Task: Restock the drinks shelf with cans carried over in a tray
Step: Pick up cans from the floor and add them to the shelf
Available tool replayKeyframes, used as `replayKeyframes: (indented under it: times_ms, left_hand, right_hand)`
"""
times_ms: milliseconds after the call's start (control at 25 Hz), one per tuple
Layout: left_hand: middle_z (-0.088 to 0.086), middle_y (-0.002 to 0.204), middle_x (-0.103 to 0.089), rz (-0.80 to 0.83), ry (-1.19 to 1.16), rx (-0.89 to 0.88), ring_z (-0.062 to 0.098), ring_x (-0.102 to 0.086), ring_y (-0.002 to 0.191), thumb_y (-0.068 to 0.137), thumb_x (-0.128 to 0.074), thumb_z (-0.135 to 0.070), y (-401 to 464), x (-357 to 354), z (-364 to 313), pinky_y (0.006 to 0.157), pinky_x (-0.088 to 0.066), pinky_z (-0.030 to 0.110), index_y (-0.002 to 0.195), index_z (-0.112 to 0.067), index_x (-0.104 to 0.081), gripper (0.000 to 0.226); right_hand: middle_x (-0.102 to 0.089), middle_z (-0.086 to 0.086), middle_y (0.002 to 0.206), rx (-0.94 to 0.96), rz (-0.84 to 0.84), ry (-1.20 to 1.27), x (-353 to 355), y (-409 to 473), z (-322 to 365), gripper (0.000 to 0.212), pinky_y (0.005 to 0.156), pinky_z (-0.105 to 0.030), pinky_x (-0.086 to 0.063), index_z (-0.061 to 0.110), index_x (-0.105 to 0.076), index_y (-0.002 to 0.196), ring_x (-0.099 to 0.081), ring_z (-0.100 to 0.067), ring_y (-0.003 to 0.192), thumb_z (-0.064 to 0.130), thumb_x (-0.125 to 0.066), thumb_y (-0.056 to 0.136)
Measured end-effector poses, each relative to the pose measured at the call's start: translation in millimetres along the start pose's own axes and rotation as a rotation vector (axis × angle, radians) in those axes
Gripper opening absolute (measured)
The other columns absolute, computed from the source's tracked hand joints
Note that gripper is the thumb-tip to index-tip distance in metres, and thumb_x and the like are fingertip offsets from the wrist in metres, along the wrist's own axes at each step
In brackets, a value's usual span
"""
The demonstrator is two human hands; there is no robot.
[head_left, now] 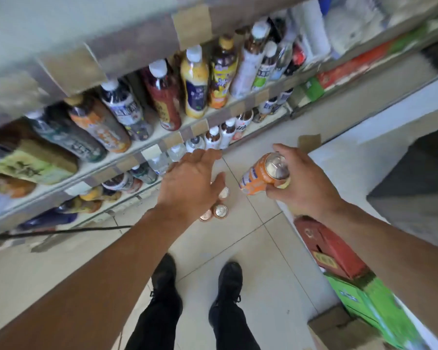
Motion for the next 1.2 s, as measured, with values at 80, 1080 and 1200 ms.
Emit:
replayKeyframes:
  times_ms: [80, 1080, 1200]
  left_hand:
    - [-0.003, 0.13, -0.054, -0.011, -0.096, -0.038, 0.024, -0.054, 0.116, 0.091, -0.055, -0.044, -3, 48, -22, 0.092, -0.048, 0.042, 0.131, -0.029, -0.049, 0.043]
    - [-0.022, 0.109, -0.062, -0.29, -0.574, -0.321, -0.013, -0.057, 0.098, 0.07, -0.085, -0.035, -102, 472, -230, 0.078, -0.044, 0.004, 0.125, -0.034, -0.041, 0.071]
    - [-0.018, 0.103, -0.065, -0.408, -0.541, -0.275, -0.009, -0.061, 0.089, 0.07, -0.085, -0.039, -108, 491, -237, 0.075, -0.052, 0.012, 0.124, -0.033, -0.042, 0.069]
  right_hand:
    - [-0.05, 0.004, 0.135, 0.024, -0.034, 0.054, 56, -16, 39, 0.095, 0.088, -0.016, -0.032, 0.024, -0.033, 0.148, -0.048, -0.012, 0.117, 0.029, -0.082, 0.067]
    - [-0.06, 0.005, 0.129, 0.576, -0.314, 0.49, 462, -125, 382, 0.084, 0.093, -0.034, -0.052, 0.037, -0.041, 0.134, -0.061, -0.006, 0.108, 0.041, -0.085, 0.063]
    - [-0.058, 0.005, 0.128, 0.587, -0.359, 0.48, 470, -124, 401, 0.083, 0.095, -0.035, -0.051, 0.033, -0.041, 0.135, -0.059, -0.007, 0.11, 0.042, -0.085, 0.066]
Point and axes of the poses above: each hand's wrist, its own y-axis towards the middle knuckle, its own x-axis out of the back of the hand, z = x × y, the point moved 6 cm from there along y, towards the middle knuckle
